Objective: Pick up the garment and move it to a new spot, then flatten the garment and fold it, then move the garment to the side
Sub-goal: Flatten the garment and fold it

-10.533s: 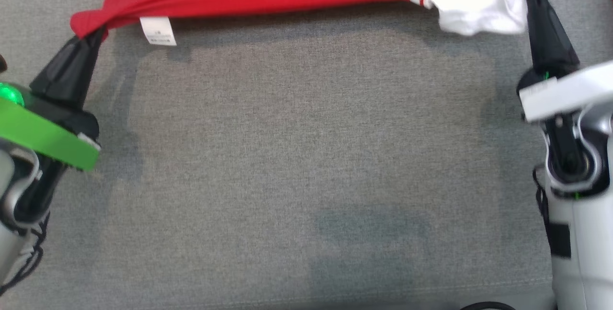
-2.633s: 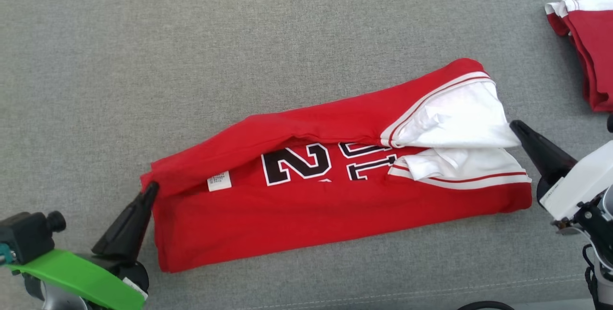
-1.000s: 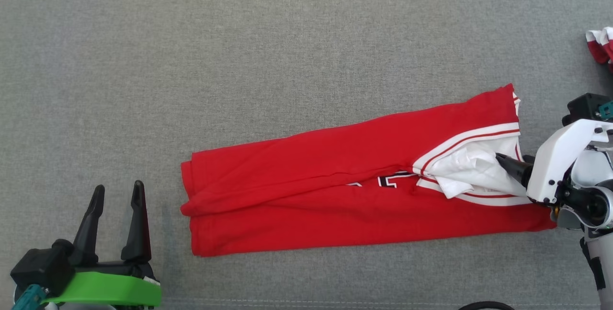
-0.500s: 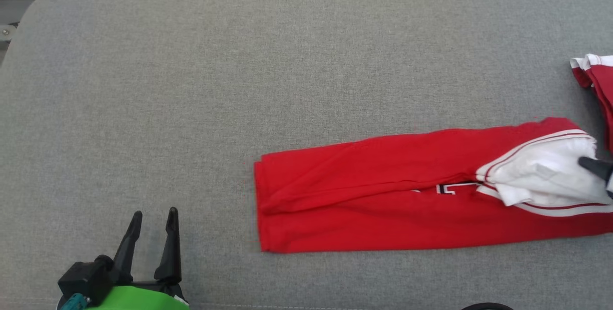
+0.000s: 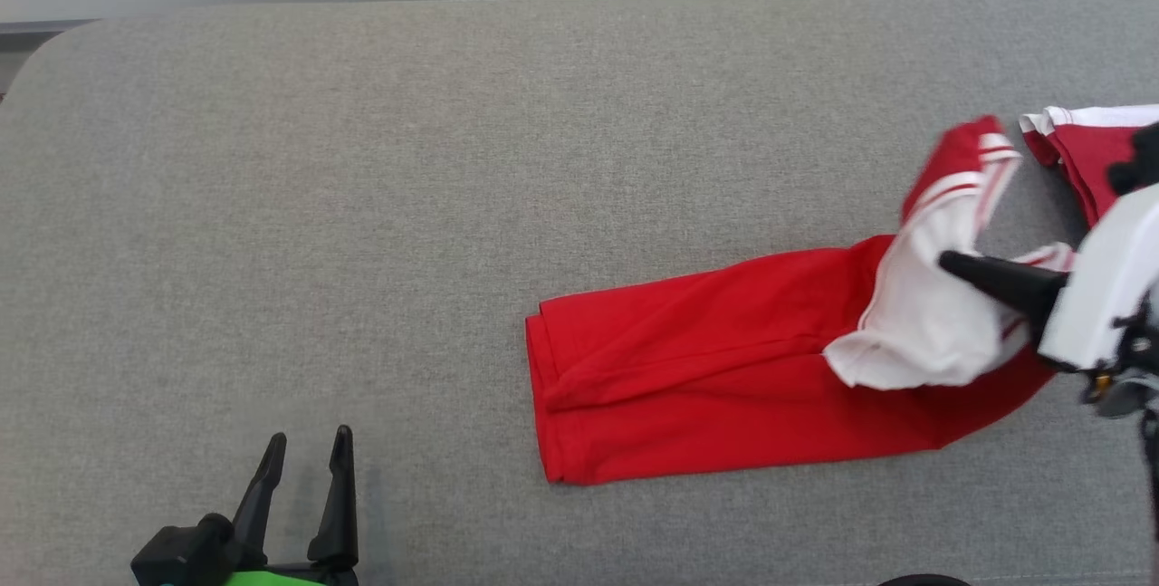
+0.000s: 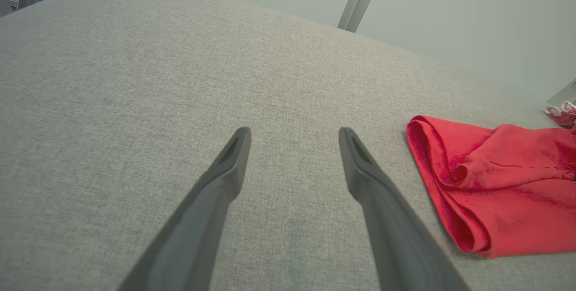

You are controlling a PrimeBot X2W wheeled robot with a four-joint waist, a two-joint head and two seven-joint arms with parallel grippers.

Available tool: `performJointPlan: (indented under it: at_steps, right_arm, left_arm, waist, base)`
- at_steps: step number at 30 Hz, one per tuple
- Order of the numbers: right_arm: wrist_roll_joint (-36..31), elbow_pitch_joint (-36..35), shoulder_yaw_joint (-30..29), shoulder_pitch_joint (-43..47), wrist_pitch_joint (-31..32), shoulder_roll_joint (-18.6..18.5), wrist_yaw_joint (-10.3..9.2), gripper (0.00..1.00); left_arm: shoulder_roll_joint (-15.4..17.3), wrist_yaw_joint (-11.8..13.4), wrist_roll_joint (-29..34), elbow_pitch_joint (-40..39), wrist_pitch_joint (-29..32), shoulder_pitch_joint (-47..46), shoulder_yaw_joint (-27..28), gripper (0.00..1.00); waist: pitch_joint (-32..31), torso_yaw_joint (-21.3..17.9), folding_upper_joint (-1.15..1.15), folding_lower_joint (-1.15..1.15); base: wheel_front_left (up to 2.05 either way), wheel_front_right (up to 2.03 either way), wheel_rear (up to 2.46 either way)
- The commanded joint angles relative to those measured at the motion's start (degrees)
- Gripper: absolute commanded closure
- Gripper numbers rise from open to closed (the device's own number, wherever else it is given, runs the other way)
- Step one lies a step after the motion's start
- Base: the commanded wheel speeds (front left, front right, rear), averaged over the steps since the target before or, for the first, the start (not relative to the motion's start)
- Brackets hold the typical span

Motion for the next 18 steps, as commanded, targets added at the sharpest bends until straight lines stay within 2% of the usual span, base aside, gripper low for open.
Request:
performJointPlan:
  at_steps: [1, 2, 3, 5, 8, 10, 14, 18]
  right_arm:
    - [-0.9, -1.85, 4.04, 0.22, 0.2, 3.8, 0.01, 1.0]
    - [-1.72, -2.6, 6.71, 0.61, 0.07, 5.67, 0.01, 1.0]
    - [-1.72, -2.6, 6.71, 0.61, 0.07, 5.67, 0.01, 1.0]
    - [-4.43, -2.3, 10.92, 1.55, -1.81, 9.44, 0.01, 1.0]
    - [-8.1, 0.65, 16.69, 2.47, -6.92, 12.0, 0.01, 1.0]
    - [-9.77, 4.18, 19.29, 2.78, -11.7, 12.58, 0.0, 1.0]
    - [-6.95, 12.35, 24.49, 2.35, -21.59, 12.72, 0.01, 1.0]
    - [-3.94, 19.07, 29.35, 0.21, -28.38, 12.72, 0.01, 1.0]
  left_arm:
    - [0.0, -0.37, 0.69, 0.13, -0.14, -0.69, -0.26, 0.0]
    - [0.2, -0.41, 1.09, 0.29, -0.15, -1.18, -0.61, 0.0]
    - [0.2, -0.41, 1.09, 0.29, -0.15, -1.18, -0.61, 0.0]
    - [0.73, -0.48, 1.97, 0.78, -0.15, -2.16, -1.34, 0.0]
    - [0.48, -0.7, 2.24, 1.51, -0.14, -3.47, -2.07, 0.0]
    - [0.78, -0.8, 2.45, 2.28, -0.14, -4.27, -2.93, 0.0]
    - [1.34, -0.84, 2.17, 3.38, -0.14, -5.57, -4.31, 0.0]
    - [1.27, -0.9, 1.85, 4.14, -0.14, -6.08, -4.77, 0.0]
  waist:
    - [1.21, -1.93, 0.0, 0.0]
    - [1.54, -2.24, 0.0, 0.0]
    - [1.54, -2.24, 0.0, 0.0]
    - [2.17, -2.58, 0.0, 0.0]
    - [3.09, -2.39, 0.0, 0.0]
    - [3.56, -1.95, 0.0, 0.0]
    - [4.17, -0.53, 0.0, 0.0]
    - [4.31, 0.59, 0.0, 0.0]
  base:
    - [0.0, 0.0, 0.0]
    - [0.0, 0.0, 0.0]
    - [0.0, 0.0, 0.0]
    - [0.0, 0.0, 0.0]
    - [0.0, 0.0, 0.0]
    - [0.0, 0.0, 0.0]
    - [0.0, 0.0, 0.0]
    - [0.0, 0.0, 0.0]
